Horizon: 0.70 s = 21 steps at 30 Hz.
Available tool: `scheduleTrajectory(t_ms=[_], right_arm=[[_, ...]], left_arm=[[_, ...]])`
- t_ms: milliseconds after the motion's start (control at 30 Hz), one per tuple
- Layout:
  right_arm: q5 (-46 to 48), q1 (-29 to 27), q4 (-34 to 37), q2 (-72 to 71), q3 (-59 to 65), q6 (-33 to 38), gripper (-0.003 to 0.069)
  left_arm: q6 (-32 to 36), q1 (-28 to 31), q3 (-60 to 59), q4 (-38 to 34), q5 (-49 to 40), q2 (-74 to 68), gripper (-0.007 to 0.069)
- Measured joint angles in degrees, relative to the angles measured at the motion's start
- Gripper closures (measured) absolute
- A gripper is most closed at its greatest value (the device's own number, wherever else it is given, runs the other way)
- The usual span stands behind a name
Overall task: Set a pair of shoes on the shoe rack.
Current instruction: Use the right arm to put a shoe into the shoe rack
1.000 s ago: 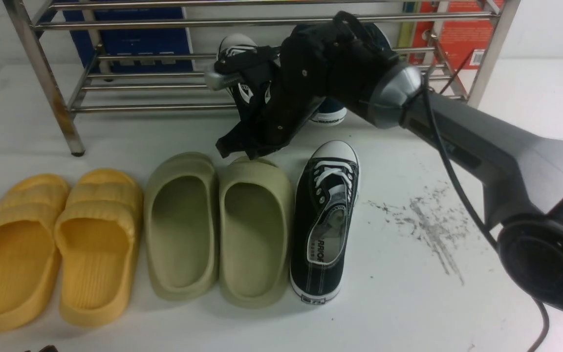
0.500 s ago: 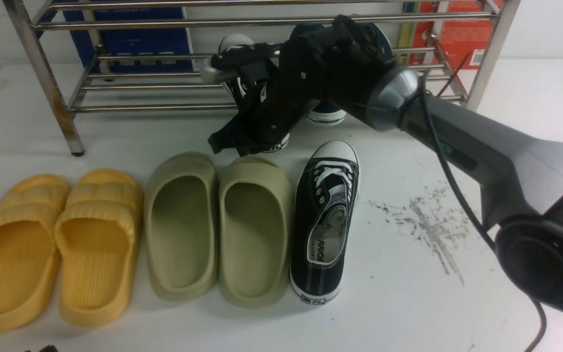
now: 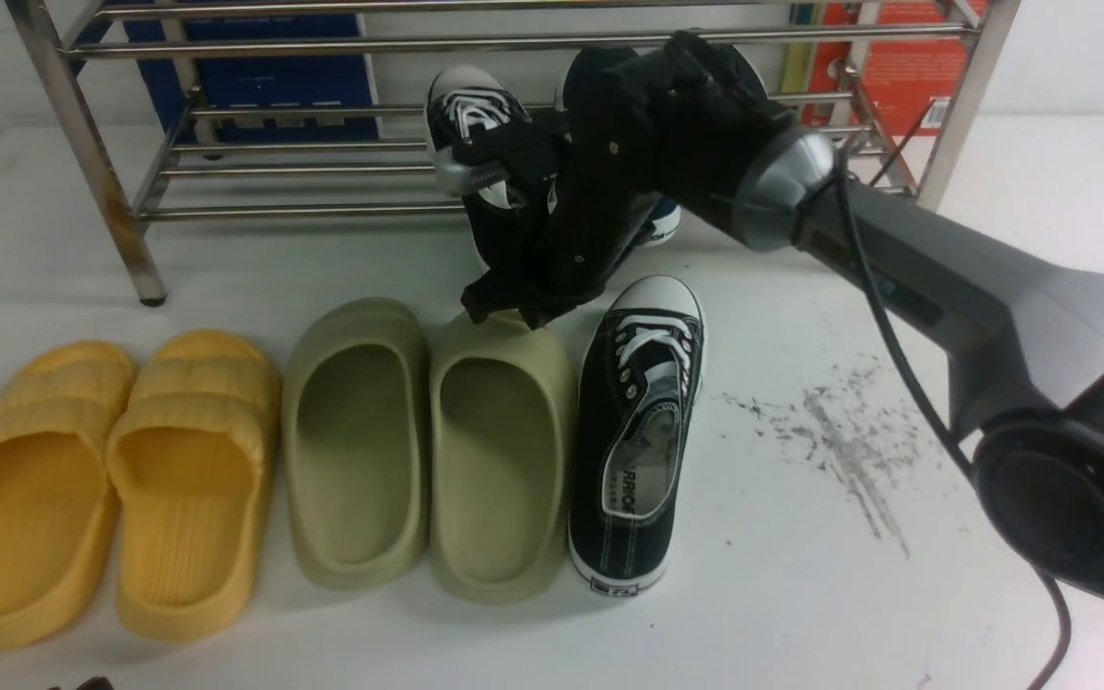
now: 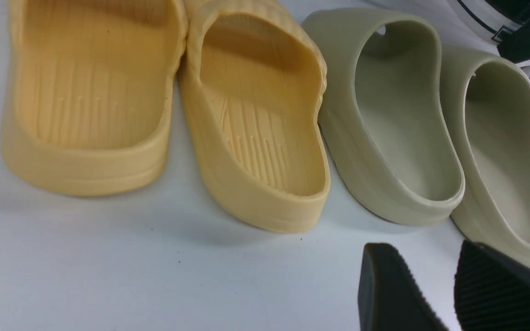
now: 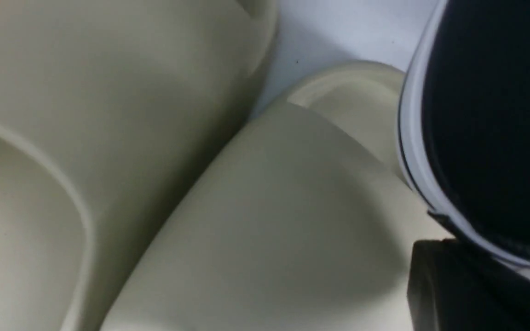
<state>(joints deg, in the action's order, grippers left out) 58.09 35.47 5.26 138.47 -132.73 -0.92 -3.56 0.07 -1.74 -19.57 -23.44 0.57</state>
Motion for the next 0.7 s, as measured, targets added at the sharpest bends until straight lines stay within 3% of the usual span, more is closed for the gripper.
scheduleTrajectory(t_ms=[700], right_arm=[[-14.4,0.0,0.6,0.4,0.2,-0.8,0.0643]], left_arm=[[0.0,0.0,0.0,0.0,0.0,0.0,0.0386]])
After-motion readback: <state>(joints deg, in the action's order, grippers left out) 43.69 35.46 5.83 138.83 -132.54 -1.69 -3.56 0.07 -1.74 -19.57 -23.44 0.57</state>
